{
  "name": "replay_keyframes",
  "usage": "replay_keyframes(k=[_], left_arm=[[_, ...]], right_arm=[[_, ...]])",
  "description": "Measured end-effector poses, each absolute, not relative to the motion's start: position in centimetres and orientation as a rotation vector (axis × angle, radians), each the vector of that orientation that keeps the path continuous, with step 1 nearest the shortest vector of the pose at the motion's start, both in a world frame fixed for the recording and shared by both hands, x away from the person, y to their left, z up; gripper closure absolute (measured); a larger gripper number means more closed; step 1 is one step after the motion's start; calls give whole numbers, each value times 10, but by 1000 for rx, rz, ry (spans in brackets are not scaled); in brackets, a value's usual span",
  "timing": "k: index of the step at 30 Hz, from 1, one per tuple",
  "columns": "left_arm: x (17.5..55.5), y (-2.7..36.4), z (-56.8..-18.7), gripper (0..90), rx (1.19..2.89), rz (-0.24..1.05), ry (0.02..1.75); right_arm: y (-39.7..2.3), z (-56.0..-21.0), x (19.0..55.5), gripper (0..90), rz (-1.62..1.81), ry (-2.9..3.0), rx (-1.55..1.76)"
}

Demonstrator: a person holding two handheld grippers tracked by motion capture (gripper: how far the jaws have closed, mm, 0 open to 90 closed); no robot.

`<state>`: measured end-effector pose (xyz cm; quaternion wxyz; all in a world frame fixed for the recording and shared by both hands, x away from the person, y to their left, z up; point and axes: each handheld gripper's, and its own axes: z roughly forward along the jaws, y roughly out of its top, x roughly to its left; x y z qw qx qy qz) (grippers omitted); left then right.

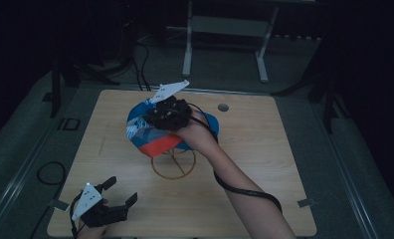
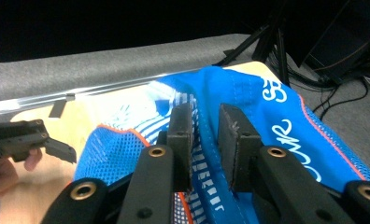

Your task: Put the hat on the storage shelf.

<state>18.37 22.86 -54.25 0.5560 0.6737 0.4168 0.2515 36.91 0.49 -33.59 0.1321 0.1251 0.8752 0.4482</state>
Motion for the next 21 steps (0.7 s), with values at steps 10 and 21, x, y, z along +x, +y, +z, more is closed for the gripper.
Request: replay_keyframes(k=[10, 21], left_arm=[[184, 227, -543, 66, 1593, 588, 988], [184, 226, -544, 67, 1601, 593, 988]], right_arm=[[-16, -340, 365, 730, 1354, 2519, 383], [-46, -340, 362, 834, 1379, 2456, 424]])
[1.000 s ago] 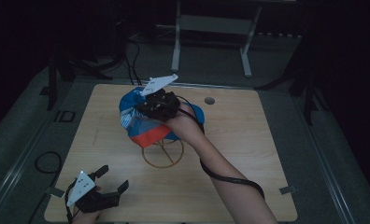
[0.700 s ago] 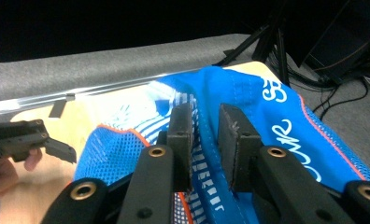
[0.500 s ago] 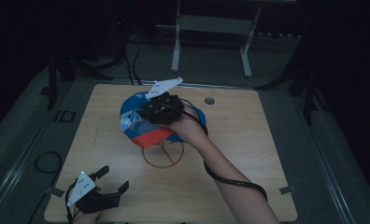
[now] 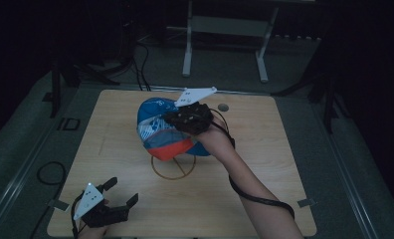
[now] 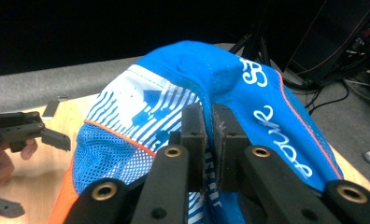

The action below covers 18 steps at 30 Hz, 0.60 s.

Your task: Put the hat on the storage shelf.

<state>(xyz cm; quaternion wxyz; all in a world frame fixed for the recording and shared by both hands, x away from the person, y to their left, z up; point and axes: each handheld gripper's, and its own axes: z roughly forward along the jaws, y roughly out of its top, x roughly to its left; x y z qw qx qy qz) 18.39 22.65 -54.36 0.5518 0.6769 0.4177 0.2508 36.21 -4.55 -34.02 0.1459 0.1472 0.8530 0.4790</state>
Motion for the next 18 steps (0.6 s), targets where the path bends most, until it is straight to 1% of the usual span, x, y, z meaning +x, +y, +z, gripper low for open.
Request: replay_keyframes(k=[4, 5, 6, 8, 12, 18], left_arm=[[184, 227, -544, 67, 1602, 594, 989], [184, 227, -544, 67, 1602, 594, 989], [184, 227, -544, 67, 1600, 594, 990], [184, 226, -544, 67, 1605, 592, 987], [185, 226, -545, 67, 1605, 587, 989], [185, 225, -546, 67, 1603, 591, 990]], right_arm=[[-59, -343, 363, 769, 1478, 2457, 454], [-59, -343, 363, 769, 1478, 2457, 454], [-66, -343, 362, 746, 1485, 2441, 456], [-70, -343, 360, 731, 1471, 2437, 467], [-76, -347, 361, 730, 1457, 2439, 476], [-88, -355, 359, 703, 1505, 2459, 491]])
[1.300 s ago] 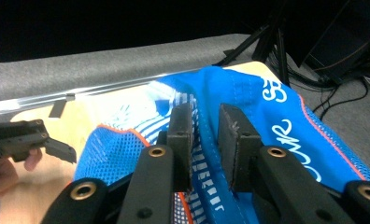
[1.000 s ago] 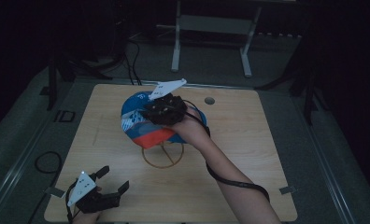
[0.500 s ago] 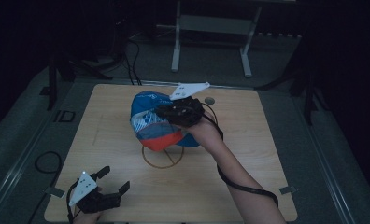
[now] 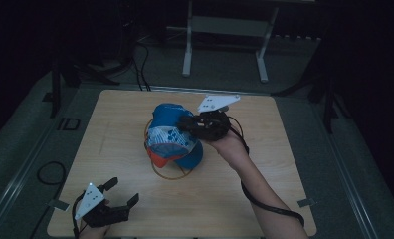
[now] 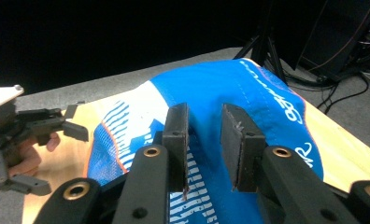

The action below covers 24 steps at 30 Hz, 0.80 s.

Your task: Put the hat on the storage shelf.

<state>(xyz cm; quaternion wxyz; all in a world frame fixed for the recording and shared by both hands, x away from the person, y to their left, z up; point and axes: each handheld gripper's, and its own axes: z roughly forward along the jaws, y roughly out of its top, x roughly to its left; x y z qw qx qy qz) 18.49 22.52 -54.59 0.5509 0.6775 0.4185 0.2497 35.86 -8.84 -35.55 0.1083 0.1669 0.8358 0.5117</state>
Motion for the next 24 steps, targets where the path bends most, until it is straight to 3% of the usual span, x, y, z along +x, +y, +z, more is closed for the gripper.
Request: replay_keyframes(k=[8, 11, 16, 24], left_arm=[[186, 225, -547, 67, 1589, 590, 992], [188, 223, -547, 67, 1576, 600, 989], [189, 223, -547, 67, 1569, 609, 991], [187, 226, -544, 67, 1538, 632, 989]], right_arm=[[-97, -357, 357, 639, 1528, 2450, 509], [-103, -356, 356, 539, 1547, 2447, 516], [-110, -354, 355, 452, 1569, 2418, 522], [-116, -356, 352, 187, 1600, 2438, 491]])
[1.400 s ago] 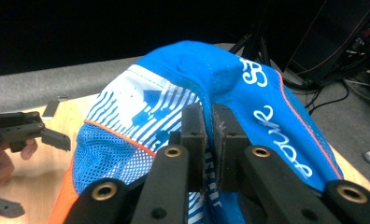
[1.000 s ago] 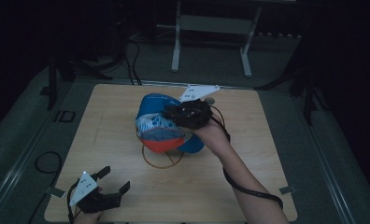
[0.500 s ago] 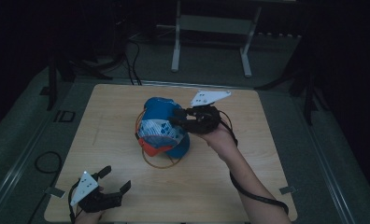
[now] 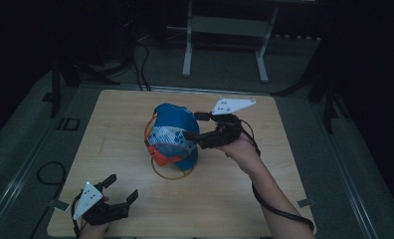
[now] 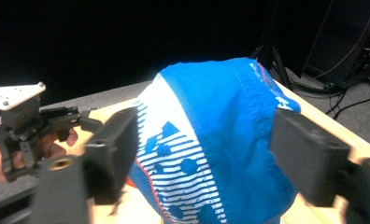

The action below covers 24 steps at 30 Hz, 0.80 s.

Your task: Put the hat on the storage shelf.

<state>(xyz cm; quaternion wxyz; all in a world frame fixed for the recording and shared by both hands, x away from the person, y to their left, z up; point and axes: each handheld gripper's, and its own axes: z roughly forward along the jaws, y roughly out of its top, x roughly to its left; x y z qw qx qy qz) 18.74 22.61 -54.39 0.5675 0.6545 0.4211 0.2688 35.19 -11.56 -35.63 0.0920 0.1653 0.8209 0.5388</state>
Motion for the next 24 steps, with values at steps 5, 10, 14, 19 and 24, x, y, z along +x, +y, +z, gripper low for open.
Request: replay_keyframes(k=[5, 10, 14, 19, 24], left_arm=[[186, 228, -544, 67, 1534, 632, 989], [187, 228, -545, 66, 1544, 634, 984], [187, 226, -547, 67, 1565, 625, 979], [187, 224, -549, 67, 1578, 625, 976], [187, 226, -549, 67, 1588, 630, 961]], right_arm=[[-117, -362, 348, 147, 1620, 2440, 461], [-120, -370, 346, 143, 1615, 2442, 440], [-129, -377, 345, 143, 1634, 2426, 461], [-136, -383, 343, 143, 1614, 2423, 467], [-146, -395, 337, 143, 1595, 2423, 461]])
